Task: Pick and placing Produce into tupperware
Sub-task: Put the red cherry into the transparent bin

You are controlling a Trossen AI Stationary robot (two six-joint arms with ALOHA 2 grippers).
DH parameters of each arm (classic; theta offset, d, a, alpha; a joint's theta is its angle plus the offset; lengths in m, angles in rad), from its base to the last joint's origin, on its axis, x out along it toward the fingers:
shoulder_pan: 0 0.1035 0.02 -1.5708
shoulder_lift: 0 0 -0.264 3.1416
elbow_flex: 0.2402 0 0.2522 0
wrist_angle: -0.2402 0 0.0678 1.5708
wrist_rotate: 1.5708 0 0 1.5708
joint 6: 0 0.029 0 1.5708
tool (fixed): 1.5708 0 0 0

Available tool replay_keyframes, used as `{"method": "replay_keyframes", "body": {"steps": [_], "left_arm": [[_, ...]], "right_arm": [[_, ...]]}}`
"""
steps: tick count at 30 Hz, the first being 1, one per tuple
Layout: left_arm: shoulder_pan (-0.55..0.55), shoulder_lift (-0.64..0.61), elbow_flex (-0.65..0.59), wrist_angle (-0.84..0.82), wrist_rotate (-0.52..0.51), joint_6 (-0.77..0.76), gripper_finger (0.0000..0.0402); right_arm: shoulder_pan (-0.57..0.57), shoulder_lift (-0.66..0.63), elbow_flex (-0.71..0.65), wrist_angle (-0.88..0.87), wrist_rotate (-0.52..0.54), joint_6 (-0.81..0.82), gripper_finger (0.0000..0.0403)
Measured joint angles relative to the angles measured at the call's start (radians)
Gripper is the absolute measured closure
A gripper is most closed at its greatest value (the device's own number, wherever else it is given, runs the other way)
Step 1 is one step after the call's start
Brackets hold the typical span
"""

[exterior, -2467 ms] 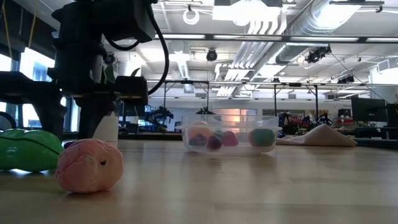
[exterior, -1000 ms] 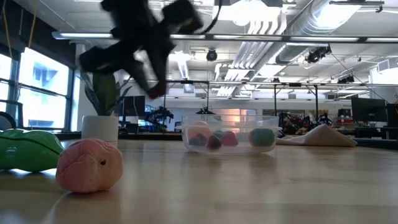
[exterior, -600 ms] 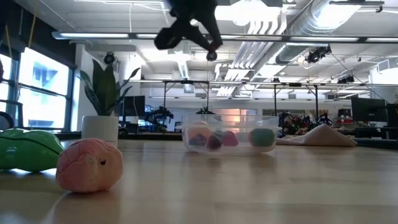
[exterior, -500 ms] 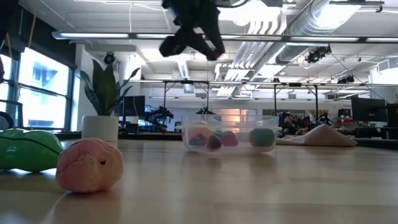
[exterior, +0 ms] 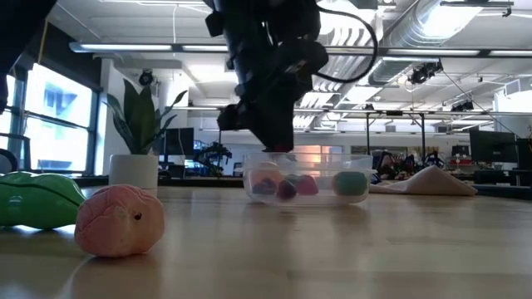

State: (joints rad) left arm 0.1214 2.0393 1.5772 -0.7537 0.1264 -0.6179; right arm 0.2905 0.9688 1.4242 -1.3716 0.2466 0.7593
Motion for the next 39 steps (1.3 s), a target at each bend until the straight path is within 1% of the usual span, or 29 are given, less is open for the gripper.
{"method": "replay_keyframes", "body": {"steps": [4,6,17,23,39], "left_arm": [[-0.009,0.011,0.0,-0.042,-0.005,0.053,0.0316],[-0.012,0.01,0.001,-0.047,-0.032,0.073,0.0316],[-0.023,0.01,0.001,-0.086,-0.068,0.099,0.0316],[-0.024,0.018,0.001,-0.094,-0.059,0.129,0.0316],[-0.024,0.025,0.0,-0.115,-0.056,0.135,0.0316]], "right_arm": [[0.0,0.0,0.0,0.0,0.0,0.0,0.0272],[0.0,0.0,0.0,0.0,0.0,0.0,0.0272],[0.0,0.0,0.0,0.0,0.0,0.0,0.0272],[0.0,0.0,0.0,0.0,0.0,0.0,0.0272],[0.0,0.0,0.0,0.0,0.0,0.0,0.0272]]}}
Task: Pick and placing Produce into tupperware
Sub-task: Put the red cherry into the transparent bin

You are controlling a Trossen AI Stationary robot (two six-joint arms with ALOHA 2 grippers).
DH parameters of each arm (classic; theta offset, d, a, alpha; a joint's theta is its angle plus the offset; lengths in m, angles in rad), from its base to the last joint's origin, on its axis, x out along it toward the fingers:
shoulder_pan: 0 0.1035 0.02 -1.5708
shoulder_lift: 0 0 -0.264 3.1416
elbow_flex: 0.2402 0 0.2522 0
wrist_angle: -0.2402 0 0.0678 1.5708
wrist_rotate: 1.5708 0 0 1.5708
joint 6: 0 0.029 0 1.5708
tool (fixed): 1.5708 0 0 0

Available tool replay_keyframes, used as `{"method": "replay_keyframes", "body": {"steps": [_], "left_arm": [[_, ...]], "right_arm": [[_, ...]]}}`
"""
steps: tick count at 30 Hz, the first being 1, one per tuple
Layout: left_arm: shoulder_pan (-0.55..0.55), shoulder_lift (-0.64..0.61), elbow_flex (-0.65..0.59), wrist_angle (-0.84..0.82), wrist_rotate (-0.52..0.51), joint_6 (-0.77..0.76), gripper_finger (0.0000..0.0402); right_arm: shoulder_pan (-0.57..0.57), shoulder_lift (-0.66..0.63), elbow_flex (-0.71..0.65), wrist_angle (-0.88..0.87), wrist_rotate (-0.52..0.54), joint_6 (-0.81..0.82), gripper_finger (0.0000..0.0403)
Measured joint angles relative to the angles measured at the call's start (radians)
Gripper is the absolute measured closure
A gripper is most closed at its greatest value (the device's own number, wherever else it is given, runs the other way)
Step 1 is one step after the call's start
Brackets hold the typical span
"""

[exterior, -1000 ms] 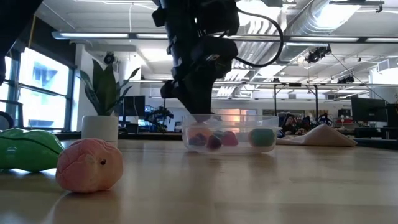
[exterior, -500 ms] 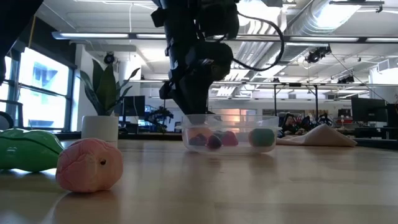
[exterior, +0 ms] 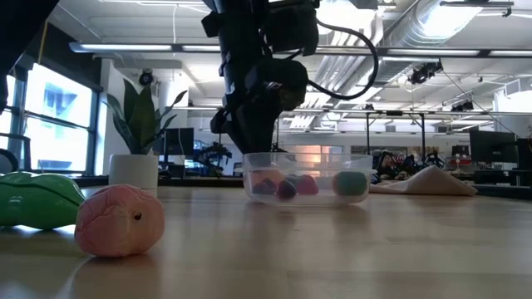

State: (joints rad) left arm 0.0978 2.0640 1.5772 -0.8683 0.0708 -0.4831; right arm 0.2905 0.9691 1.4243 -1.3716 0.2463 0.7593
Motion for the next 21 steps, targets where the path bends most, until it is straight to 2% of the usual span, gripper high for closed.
{"method": "replay_keyframes", "body": {"steps": [21], "left_arm": [[0.0,0.0,0.0,-0.002,0.031,-0.026,0.0314]], "right_arm": [[0.0,0.0,0.0,0.0,0.0,0.0,0.0272]]}}
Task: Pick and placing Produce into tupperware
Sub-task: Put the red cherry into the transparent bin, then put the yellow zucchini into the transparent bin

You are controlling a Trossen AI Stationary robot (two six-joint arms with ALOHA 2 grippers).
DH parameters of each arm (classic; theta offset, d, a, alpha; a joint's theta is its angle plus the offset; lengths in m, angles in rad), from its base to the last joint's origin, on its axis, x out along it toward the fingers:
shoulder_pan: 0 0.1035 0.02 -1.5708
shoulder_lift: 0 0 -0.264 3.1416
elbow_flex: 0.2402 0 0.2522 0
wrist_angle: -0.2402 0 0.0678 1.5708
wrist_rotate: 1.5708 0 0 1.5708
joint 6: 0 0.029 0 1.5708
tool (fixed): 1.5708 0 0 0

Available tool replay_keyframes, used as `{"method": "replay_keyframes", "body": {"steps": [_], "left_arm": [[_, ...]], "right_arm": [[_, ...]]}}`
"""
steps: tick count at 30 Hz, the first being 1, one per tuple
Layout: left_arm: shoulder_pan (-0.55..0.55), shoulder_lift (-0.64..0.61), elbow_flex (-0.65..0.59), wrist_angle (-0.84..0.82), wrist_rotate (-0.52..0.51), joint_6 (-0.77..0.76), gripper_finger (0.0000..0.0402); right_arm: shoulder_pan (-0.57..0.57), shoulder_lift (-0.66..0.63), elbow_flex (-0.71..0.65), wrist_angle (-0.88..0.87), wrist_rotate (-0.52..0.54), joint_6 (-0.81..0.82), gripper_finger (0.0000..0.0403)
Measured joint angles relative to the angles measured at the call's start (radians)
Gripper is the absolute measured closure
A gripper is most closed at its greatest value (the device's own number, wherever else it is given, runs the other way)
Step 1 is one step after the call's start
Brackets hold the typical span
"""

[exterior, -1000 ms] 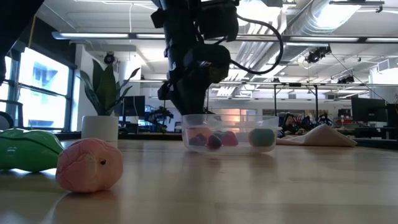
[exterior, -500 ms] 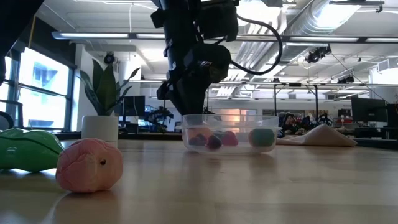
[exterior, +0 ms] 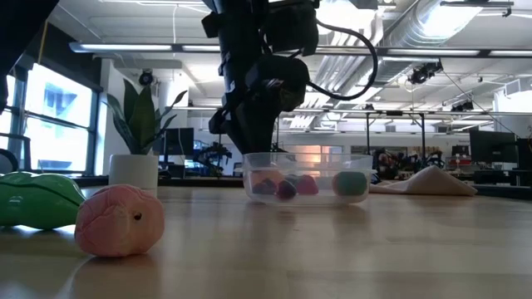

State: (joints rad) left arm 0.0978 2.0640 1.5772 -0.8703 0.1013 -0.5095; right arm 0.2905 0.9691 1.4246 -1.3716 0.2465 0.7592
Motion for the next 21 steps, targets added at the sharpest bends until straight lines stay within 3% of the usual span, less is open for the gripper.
{"method": "replay_keyframes", "body": {"steps": [12,21], "left_arm": [[0.0,0.0,0.0,-0.051,-0.008,-0.021,0.0224],[0.0,0.0,0.0,-0.159,-0.082,-0.051,0.0208]], "right_arm": [[0.0,0.0,0.0,0.0,0.0,0.0,0.0272],[0.0,0.0,0.0,0.0,0.0,0.0,0.0272]]}}
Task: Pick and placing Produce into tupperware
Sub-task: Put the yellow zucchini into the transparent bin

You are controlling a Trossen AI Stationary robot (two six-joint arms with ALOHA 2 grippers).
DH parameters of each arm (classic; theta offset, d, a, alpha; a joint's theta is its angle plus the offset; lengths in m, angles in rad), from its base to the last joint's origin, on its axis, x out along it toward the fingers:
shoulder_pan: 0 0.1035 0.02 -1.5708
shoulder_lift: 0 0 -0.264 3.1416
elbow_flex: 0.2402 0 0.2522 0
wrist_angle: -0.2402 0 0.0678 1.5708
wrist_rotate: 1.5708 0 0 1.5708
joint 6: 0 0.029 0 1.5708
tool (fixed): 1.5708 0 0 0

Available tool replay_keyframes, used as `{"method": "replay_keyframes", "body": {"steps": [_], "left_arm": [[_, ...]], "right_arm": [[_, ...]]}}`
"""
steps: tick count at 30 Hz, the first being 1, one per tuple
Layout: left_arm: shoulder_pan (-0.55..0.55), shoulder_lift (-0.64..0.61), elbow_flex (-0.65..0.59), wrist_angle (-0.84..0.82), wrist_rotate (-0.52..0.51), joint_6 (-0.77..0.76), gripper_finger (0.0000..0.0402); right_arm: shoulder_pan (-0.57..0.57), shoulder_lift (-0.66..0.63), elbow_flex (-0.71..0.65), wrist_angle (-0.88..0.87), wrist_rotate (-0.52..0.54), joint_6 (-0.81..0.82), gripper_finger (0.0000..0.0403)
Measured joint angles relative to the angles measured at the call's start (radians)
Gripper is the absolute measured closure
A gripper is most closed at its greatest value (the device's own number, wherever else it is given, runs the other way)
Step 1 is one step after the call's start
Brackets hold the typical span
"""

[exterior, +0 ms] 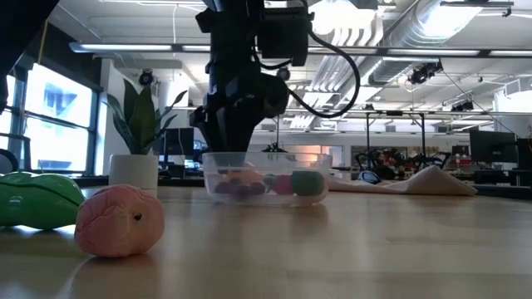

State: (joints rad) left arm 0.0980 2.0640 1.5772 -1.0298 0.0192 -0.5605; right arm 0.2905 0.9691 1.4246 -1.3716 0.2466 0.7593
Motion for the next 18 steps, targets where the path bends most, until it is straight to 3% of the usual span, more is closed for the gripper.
{"method": "replay_keyframes", "body": {"steps": [18], "left_arm": [[0.0,-0.02,0.04,0.011,-0.035,-0.102,0.0208]], "right_arm": [[0.0,0.0,0.0,0.0,0.0,0.0,0.0272]]}}
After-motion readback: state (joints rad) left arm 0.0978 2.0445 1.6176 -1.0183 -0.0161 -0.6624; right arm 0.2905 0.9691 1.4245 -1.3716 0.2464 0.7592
